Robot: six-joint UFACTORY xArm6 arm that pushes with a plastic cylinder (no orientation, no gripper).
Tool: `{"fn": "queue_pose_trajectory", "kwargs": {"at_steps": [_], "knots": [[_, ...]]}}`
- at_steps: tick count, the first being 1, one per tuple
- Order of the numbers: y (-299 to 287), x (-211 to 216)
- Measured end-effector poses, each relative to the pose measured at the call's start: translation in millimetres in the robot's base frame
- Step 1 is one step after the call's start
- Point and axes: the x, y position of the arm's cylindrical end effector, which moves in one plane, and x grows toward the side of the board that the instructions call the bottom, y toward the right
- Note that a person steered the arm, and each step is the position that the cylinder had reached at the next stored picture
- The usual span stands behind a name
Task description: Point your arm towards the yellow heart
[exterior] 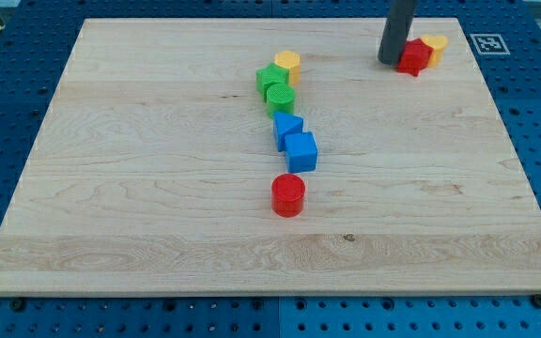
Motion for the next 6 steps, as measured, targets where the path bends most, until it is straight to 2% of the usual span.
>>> {"fn": "queue_pose_trajectory", "kwargs": {"at_steps": [1, 2, 3, 4, 5, 6], "knots": [[0, 3], [0, 31], [37, 81], [100, 102], [137, 57], [128, -19]]}}
